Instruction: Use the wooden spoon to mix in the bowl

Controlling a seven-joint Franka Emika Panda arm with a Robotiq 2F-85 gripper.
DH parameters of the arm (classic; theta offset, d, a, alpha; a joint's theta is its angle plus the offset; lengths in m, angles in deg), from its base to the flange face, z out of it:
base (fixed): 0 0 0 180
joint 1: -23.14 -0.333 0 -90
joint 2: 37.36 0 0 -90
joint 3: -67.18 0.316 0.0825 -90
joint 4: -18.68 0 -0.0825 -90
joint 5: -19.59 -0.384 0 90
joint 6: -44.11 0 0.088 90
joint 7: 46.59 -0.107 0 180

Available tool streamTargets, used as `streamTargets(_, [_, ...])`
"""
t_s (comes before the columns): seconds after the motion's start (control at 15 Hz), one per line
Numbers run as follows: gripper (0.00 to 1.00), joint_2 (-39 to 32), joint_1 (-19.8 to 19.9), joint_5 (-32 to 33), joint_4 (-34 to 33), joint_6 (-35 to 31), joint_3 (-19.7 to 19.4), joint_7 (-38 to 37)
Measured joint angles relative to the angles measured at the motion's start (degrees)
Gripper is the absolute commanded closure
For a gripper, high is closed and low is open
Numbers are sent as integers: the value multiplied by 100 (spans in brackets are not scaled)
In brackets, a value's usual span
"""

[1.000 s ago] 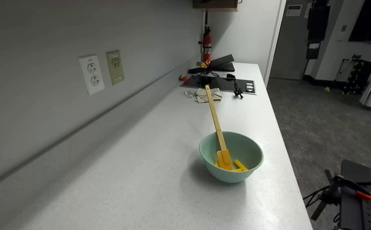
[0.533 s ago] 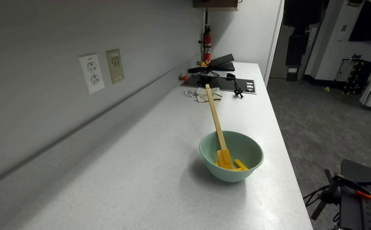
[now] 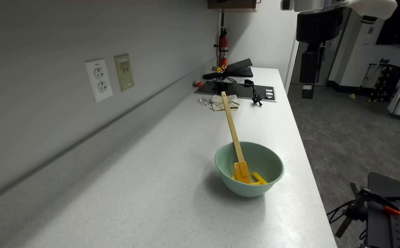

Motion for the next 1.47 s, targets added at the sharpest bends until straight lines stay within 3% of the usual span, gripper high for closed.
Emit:
streamTargets(0.2, [0, -118, 0, -18, 3, -492, -4, -459])
streamTargets(0.6, [0, -455, 0, 214, -7, -2150, 216, -2227])
streamTargets(1.07, [0, -519, 1, 264, -16, -2382, 289, -2674])
streamTargets(1.47, [0, -1068, 82, 1245, 38, -3540, 260, -4620])
